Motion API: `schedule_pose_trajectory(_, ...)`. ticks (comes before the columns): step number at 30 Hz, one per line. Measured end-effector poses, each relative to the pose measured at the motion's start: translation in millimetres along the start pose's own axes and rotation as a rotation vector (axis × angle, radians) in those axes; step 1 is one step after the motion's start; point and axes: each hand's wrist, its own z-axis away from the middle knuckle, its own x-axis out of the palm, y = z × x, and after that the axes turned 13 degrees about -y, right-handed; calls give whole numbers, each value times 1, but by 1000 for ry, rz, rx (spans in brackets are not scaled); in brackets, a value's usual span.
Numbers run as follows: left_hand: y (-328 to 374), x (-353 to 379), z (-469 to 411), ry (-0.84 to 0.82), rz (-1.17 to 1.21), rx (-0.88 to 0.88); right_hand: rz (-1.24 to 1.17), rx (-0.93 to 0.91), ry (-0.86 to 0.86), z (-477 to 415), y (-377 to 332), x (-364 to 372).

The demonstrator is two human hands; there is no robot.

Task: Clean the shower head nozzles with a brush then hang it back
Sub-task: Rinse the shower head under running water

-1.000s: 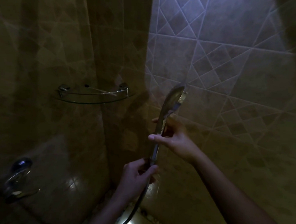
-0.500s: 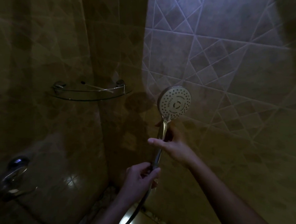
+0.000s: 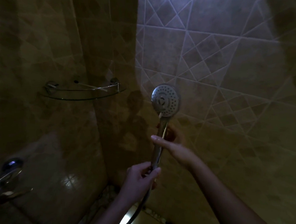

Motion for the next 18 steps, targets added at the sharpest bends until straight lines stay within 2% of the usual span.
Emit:
schedule_pose_trajectory(7,1,0,3,18,11,5,-80,-60,-159,4,1,-10)
schedule_pose_trajectory(13,0,2,9,-15,-40,19,100,-111,-151,11,-9,-9)
schedule_pose_trajectory(18,-2,2,12,0,-43,15,56,-84,-203,8,-4,-7)
